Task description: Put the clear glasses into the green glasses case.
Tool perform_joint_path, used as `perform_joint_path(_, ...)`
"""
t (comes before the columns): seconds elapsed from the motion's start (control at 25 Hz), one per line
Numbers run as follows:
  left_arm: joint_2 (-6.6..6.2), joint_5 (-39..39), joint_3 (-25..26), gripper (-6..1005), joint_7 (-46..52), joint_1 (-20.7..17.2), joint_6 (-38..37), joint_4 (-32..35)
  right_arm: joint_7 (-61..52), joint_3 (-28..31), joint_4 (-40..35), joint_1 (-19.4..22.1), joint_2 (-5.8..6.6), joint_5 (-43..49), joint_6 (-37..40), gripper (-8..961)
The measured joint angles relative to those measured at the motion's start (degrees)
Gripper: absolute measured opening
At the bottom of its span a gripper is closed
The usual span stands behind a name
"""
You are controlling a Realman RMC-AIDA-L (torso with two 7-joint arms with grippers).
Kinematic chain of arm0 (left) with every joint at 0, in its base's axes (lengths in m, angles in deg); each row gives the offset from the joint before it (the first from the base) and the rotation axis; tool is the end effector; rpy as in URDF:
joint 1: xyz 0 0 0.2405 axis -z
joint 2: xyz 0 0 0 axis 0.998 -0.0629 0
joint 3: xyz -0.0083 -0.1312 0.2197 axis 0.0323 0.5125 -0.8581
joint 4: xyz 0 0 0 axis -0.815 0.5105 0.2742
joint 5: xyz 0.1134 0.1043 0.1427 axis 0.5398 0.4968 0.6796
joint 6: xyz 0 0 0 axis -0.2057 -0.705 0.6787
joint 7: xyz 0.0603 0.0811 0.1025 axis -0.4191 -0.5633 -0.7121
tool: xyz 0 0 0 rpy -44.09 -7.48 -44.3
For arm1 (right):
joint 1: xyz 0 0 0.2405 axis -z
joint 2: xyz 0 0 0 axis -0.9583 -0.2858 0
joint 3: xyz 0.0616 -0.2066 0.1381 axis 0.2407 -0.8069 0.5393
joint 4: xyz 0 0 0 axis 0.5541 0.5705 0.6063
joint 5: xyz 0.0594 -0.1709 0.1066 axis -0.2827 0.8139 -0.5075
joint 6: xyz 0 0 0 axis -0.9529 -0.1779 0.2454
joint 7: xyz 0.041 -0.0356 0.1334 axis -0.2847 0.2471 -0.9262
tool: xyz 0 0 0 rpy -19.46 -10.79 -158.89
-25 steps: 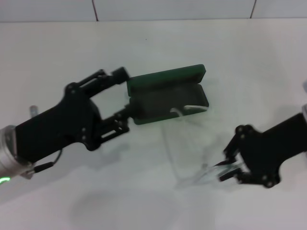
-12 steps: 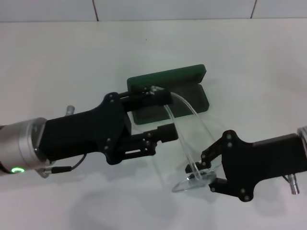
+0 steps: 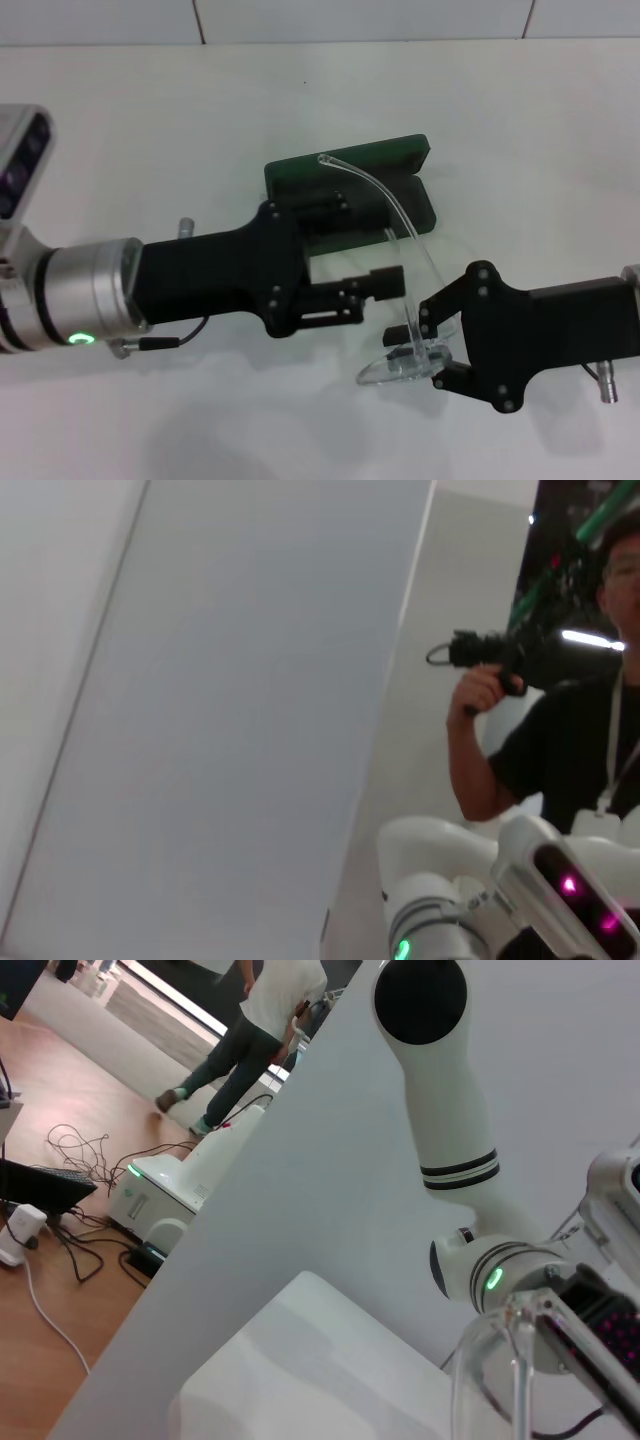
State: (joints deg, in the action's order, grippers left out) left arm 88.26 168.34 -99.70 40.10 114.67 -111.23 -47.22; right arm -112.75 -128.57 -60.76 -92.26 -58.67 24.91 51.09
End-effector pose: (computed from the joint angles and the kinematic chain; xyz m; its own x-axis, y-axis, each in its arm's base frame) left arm -0.2056 0.2743 -0.0348 0.5765 0.2295 0.7842 0.1954 -0.9706 0.1404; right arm 0.1910 0.2712 -0.0233 0.6316 0.6554 -0.4142 0.5759 -0.7543 -0.3153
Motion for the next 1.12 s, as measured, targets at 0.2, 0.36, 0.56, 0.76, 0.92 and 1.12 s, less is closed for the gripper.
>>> perform_joint_path(0.2,0.02,4.04,0.04,685,1.68,2.01,0.33,-0.05,0.08,0.00,0.37,-0.20,-0.06,-0.82,-0.28,116)
perform_joint_path(0.36,-0.21,7.16,0.04,685,4.85,3.91,0.58,0.17,0.11,0.03,0.60,-0.27,-0.07,-1.08,-0.30,116)
perform_joint_path(0.56,-0.45,6.89,1.17,685,5.92,4.34,0.53,0.25,0.13,0.00,0.65,0.09,-0.01,-1.17,0.16,116)
perform_joint_path(0.76,-1.62,4.36,4.54,685,6.19,2.88,-1.00,0.56,0.15,-0.01,0.68,0.92,0.14,-1.18,1.00,115)
perform_joint_path(0.92,-2.74,3.77,5.64,685,6.32,1.26,-0.94,1.19,0.17,0.61,0.68,0.98,0.35,-1.51,4.96,115)
perform_joint_path(1.12,-4.12,4.40,5.91,685,3.74,-0.27,2.51,1.22,0.06,1.91,0.68,0.67,0.39,-3.77,11.48,114)
